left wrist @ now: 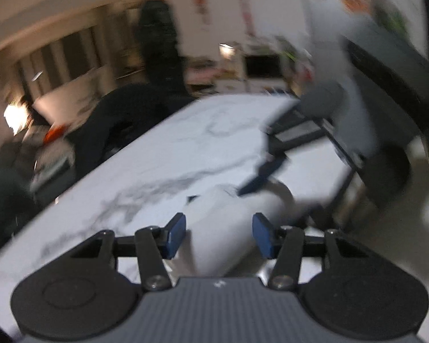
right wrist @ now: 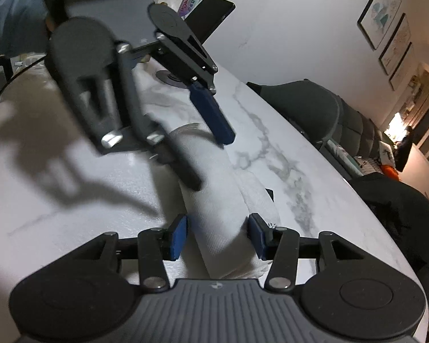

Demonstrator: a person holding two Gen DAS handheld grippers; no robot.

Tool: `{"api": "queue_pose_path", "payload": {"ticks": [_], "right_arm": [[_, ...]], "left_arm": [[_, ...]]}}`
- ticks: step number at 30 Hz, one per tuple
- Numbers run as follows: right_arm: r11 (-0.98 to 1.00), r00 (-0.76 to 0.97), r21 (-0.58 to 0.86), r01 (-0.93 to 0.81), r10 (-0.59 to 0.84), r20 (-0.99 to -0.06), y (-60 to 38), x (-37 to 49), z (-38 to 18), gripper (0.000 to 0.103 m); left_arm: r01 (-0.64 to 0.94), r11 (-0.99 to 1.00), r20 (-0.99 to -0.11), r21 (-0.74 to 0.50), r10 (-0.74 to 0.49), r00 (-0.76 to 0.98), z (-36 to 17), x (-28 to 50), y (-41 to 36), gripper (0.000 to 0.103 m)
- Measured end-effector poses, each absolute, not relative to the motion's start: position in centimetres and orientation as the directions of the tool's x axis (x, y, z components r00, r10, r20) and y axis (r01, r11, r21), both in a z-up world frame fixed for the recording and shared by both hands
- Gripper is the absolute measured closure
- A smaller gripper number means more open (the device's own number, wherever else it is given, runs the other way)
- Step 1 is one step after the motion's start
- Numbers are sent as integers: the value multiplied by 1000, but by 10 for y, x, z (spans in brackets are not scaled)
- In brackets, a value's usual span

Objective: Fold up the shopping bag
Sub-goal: 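Lower the right gripper back onto the roll beside the left gripper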

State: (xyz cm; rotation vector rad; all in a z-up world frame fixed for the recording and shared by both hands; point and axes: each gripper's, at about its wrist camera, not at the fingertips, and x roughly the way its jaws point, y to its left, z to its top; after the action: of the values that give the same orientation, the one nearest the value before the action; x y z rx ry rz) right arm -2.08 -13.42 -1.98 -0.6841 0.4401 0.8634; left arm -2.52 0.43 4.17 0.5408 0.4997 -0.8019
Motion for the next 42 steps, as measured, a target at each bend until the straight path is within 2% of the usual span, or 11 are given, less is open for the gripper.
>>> {"api": "queue_pose_path", "payload": {"ticks": [3, 11, 15, 17, 21, 26, 34, 42], "right_arm": [[449, 561, -347, -823, 553, -616, -137, -14, -19, 56], [458, 465, -184, -869, 636, -616, -152, 12, -16, 56], [476, 414, -60, -877, 687, -597, -164, 29, -15, 56], [487, 399, -4, -873, 710, -581, -169, 34, -16, 56], [516, 396, 72, -853, 732, -555, -175, 39, -15, 56], [532, 418, 55, -845, 721, -553, -171, 33, -10, 56], [506, 407, 39, -862, 734, -544, -178, 14, -9, 55], [453, 412, -57, -890, 741, -530, -187, -13, -11, 55]], "left_arm": [[789, 504, -635, 351, -492, 596, 38, -25, -7, 52], [819, 418, -663, 393, -489, 567, 29, -16, -10, 51], [759, 304, -639, 576, -411, 650, 10, -28, -24, 53], [744, 308, -636, 593, -387, 668, 10, -27, -30, 55], [778, 386, -680, 496, -385, 625, 19, -7, -30, 56], [813, 459, -743, 359, -387, 546, 31, 18, -24, 56], [844, 442, -782, 304, -389, 486, 41, 3, -23, 56], [914, 338, -834, 223, -419, 358, 44, -3, -31, 56]]}}
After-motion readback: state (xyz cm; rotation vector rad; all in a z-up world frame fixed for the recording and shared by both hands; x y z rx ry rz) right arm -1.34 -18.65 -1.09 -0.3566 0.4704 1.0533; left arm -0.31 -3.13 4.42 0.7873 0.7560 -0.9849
